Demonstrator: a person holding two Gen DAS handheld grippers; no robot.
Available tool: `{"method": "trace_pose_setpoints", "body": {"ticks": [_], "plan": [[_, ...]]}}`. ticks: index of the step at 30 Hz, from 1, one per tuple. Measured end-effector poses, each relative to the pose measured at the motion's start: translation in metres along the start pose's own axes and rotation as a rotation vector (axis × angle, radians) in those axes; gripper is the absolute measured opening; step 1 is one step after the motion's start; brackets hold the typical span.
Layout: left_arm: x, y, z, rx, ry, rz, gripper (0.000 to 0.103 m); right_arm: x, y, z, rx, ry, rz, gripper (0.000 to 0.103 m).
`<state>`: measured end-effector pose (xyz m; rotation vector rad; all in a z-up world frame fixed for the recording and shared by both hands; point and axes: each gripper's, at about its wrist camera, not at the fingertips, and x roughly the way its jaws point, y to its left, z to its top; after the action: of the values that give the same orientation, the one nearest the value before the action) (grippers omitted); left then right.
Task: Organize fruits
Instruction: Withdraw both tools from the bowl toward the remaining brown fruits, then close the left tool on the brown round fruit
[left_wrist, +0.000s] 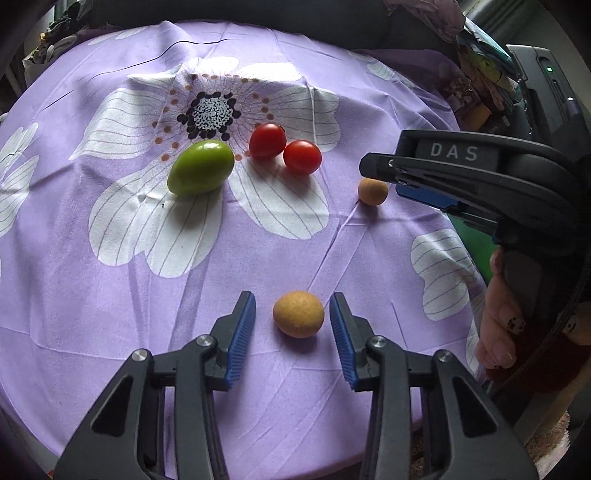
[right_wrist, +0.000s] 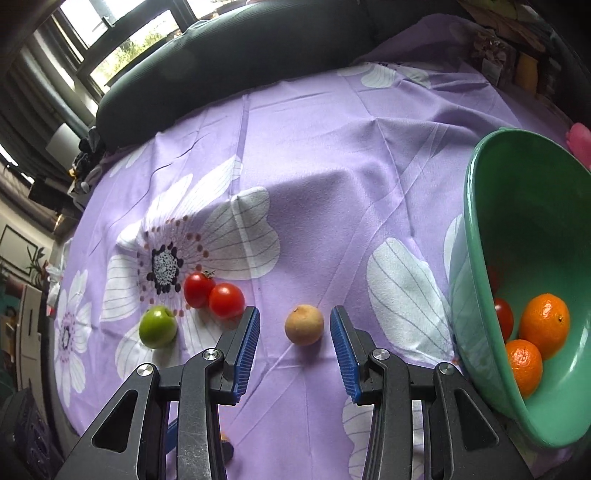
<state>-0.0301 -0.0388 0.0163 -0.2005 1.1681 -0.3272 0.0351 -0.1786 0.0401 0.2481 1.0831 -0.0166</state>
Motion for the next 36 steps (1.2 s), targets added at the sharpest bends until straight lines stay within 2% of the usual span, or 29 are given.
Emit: {"method": "trace_pose_setpoints", "body": {"ticks": [5,8,10,16,20,24,30,36], "plan": [[0.002,0.004,0.000,-0.029,0.004,-0.041,0.028,0.014,0.005,-0.001,-0.007,0.038,-0.015,0.040],[0.001,0.003,0.000,-0.037,-0.007,-0.036,0.028,0.017,0.007,-0.002,-0.018,0.041,-0.028,0.038],[0.001,0.001,-0.001,-0.033,-0.013,-0.027,0.028,0.020,0.007,-0.003,-0.015,0.047,-0.035,0.030],[-0.001,0.003,0.000,-0.068,-0.030,-0.034,0.028,0.017,0.007,-0.003,-0.010,0.039,-0.009,0.028],[-0.012,0.005,0.000,-0.077,-0.083,-0.030,0.028,0.004,0.007,-0.004,-0.014,0.002,0.013,0.028],[-0.025,0.005,0.000,-0.086,-0.129,-0.065,0.028,-0.012,0.005,-0.004,-0.005,-0.035,0.068,0.028],[-0.051,0.001,-0.003,-0.063,-0.234,-0.079,0.028,-0.034,-0.004,-0.003,0.019,-0.094,0.116,0.028],[-0.057,-0.031,0.007,0.008,-0.316,-0.050,0.028,-0.057,-0.016,-0.001,0.054,-0.169,0.148,0.028]]}}
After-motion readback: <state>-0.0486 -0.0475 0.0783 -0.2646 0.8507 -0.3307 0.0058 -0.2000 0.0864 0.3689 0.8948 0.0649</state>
